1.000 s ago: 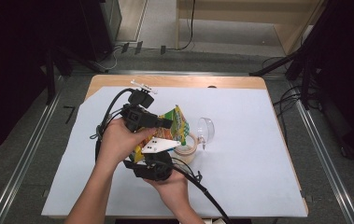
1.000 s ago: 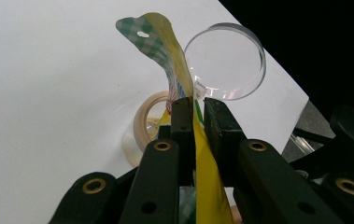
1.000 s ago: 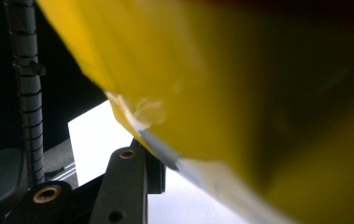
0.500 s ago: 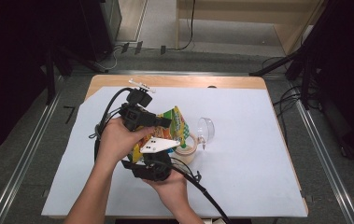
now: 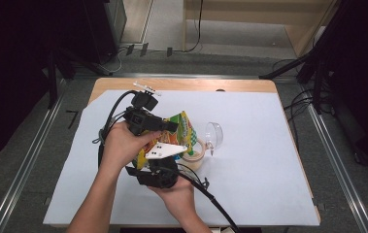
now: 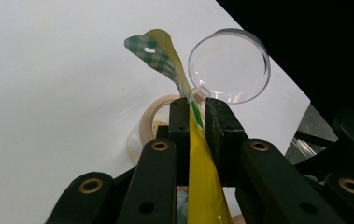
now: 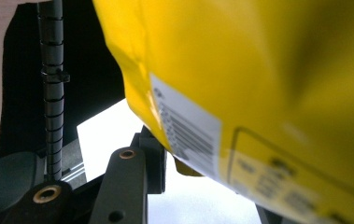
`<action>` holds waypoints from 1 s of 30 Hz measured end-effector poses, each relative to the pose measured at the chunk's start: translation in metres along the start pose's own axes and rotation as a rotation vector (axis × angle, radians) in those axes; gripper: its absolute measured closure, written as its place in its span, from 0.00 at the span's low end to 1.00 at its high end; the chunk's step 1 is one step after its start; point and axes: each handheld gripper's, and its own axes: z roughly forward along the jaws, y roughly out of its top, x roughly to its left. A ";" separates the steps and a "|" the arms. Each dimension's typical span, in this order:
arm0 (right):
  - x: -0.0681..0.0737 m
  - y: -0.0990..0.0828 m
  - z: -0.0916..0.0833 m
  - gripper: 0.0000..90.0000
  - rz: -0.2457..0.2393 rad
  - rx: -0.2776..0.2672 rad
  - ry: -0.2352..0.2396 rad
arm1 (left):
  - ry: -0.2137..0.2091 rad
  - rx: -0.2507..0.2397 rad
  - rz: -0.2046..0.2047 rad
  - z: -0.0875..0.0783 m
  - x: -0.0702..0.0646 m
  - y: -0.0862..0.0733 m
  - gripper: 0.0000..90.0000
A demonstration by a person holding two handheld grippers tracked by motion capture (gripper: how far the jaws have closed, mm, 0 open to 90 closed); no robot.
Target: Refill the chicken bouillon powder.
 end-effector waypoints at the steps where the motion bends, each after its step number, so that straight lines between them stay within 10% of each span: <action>1: 0.000 0.000 0.000 0.73 -0.001 0.001 -0.001 | -0.001 0.000 0.000 0.000 0.000 0.000 0.91; 30: 0.003 -0.001 -0.001 0.75 -0.041 0.014 -0.027 | -0.004 0.002 -0.013 0.001 0.001 0.001 0.91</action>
